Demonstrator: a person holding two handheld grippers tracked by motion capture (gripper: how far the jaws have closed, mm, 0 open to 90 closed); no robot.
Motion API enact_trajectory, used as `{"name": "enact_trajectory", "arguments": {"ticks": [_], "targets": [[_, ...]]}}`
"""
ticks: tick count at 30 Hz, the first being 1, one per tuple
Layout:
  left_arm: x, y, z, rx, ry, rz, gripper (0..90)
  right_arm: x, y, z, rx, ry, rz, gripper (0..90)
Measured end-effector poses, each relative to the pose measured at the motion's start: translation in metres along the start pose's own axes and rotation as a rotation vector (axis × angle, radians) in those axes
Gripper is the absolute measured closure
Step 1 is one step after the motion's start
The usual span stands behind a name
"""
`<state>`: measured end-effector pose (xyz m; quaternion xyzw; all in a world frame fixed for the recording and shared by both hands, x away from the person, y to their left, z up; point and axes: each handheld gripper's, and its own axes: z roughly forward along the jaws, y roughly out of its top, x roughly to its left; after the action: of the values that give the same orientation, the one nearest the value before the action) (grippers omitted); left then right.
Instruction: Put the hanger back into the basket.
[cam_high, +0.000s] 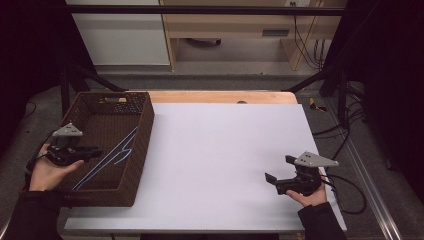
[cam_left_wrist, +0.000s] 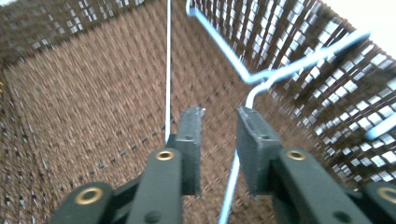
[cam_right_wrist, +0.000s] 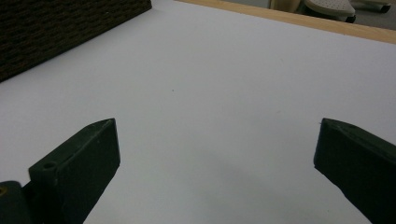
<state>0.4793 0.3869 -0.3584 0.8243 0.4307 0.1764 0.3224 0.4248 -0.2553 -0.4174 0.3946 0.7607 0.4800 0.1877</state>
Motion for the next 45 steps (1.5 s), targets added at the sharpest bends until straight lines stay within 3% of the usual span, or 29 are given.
{"name": "enact_trajectory", "arguments": {"ticks": [3,7,13,25,33,40,45], "targets": [[-0.005,0.004,-0.011,-0.091,-0.002,-0.031,60.4,0.000,0.000,0.000,-0.003,-0.002,0.004,0.8],[-0.016,0.010,-0.021,-0.205,0.000,-0.037,40.6,0.000,0.000,-0.001,-0.006,-0.001,0.005,0.8],[-0.040,0.019,-0.027,-0.279,0.002,-0.002,27.4,-0.001,0.001,-0.001,-0.011,0.000,0.006,0.8],[-0.100,0.033,-0.031,-0.438,-0.082,0.051,12.3,-0.001,0.001,-0.003,-0.017,0.001,0.004,0.8],[-0.138,0.031,-0.010,-0.471,-0.159,0.056,9.6,-0.002,0.002,-0.006,-0.025,-0.001,0.005,0.7],[-0.153,0.023,0.010,-0.457,-0.162,0.050,9.2,-0.002,0.002,-0.008,-0.041,-0.004,0.011,0.6],[-0.154,0.016,0.018,-0.442,-0.170,0.043,9.2,-0.003,0.003,-0.010,-0.050,-0.004,0.012,0.5]]}}
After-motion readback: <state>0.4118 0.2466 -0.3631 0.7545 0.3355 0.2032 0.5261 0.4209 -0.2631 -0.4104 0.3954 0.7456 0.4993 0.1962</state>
